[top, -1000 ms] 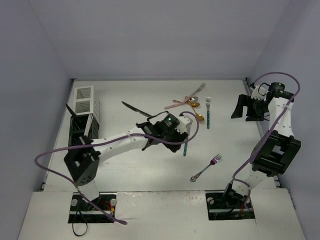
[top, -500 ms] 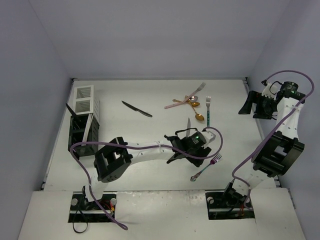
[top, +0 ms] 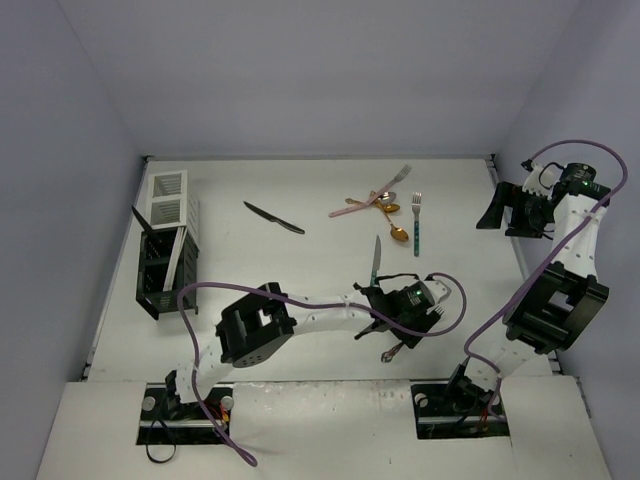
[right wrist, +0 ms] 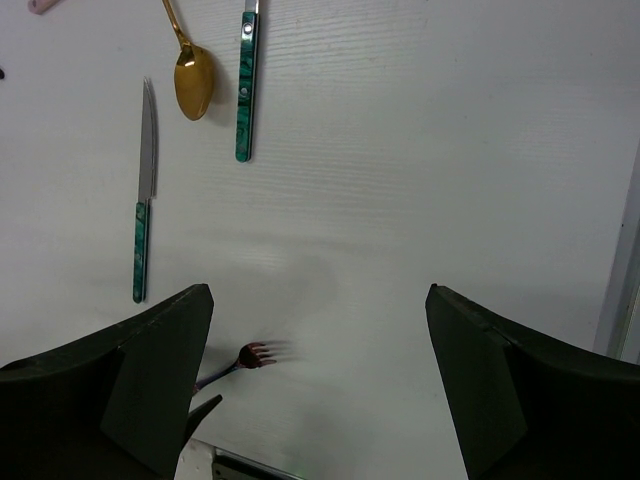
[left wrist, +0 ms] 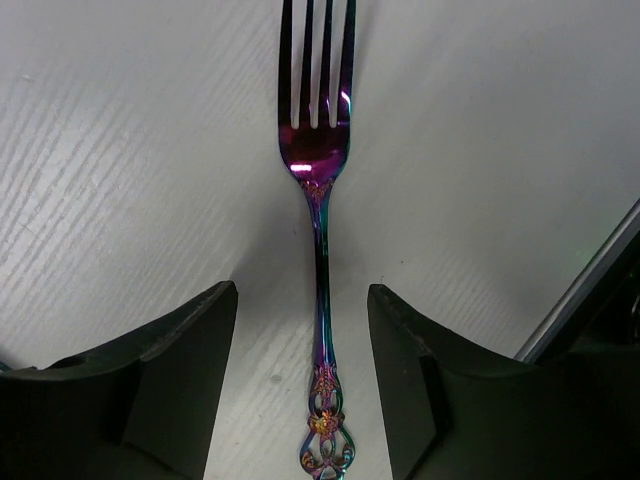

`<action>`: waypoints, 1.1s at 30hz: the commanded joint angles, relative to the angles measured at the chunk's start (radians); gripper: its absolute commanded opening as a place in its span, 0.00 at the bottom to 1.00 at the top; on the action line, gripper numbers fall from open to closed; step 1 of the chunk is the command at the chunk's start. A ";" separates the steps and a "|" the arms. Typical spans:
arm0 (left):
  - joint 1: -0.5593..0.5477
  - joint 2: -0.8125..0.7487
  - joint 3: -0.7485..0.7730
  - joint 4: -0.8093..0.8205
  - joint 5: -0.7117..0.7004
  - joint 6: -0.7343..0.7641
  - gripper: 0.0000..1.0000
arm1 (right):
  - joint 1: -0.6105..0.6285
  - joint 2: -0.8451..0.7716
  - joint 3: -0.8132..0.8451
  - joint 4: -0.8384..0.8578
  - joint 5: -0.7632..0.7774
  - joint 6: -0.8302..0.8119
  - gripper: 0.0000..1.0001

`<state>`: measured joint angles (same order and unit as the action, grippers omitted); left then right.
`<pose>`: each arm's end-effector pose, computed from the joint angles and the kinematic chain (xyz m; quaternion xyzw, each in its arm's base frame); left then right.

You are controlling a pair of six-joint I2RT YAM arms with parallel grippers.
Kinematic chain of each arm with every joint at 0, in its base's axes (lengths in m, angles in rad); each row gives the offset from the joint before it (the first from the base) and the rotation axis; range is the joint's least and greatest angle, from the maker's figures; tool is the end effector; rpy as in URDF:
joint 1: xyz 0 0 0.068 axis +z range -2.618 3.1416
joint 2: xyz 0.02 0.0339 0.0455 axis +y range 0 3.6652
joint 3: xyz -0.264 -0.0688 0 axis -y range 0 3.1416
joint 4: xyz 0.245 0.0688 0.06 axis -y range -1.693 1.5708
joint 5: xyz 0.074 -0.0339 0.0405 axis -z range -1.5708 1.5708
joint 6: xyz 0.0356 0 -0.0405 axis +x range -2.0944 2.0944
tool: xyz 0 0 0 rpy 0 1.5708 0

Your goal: Sort the eating utensils into containers

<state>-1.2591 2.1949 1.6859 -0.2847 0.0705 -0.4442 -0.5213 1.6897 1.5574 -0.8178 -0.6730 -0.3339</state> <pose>0.1492 -0.4712 0.1827 0.3788 0.8439 -0.3063 0.2249 0.3244 -0.1607 0.3200 -0.0163 0.9043 0.1666 0.3927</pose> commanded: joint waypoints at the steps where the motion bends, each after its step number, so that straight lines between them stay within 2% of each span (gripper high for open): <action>1: 0.004 0.005 0.080 -0.056 -0.040 0.014 0.52 | 0.001 -0.010 0.007 -0.020 -0.035 -0.014 0.86; 6: 0.004 0.033 0.102 -0.127 -0.107 0.037 0.47 | 0.002 -0.010 0.005 -0.029 -0.044 -0.020 0.85; 9: 0.005 0.046 0.109 -0.172 -0.174 0.063 0.38 | 0.005 -0.008 -0.006 -0.034 -0.057 -0.023 0.85; 17: 0.028 0.049 0.110 -0.223 -0.266 0.104 0.24 | 0.043 -0.002 -0.020 -0.040 -0.065 -0.016 0.85; 21: 0.063 0.030 0.086 -0.222 -0.238 0.111 0.06 | 0.067 -0.001 -0.019 -0.038 -0.064 -0.009 0.85; 23: 0.088 -0.012 0.052 -0.198 -0.215 0.112 0.00 | 0.082 0.001 -0.019 -0.037 -0.063 -0.003 0.84; 25: 0.098 -0.063 0.018 -0.168 -0.197 0.123 0.00 | 0.103 -0.001 -0.022 -0.036 -0.060 0.000 0.84; 30: 0.130 -0.299 -0.129 0.006 -0.144 0.162 0.00 | 0.187 -0.002 -0.020 -0.035 -0.059 0.019 0.83; 33: 0.187 -0.400 -0.111 -0.058 -0.119 0.158 0.00 | 0.236 0.005 -0.002 -0.034 -0.076 0.038 0.82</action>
<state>-1.1267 2.0328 1.5314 -0.3963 -0.0920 -0.3134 -0.3444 1.6984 1.5307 -0.8345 -0.7097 -0.3291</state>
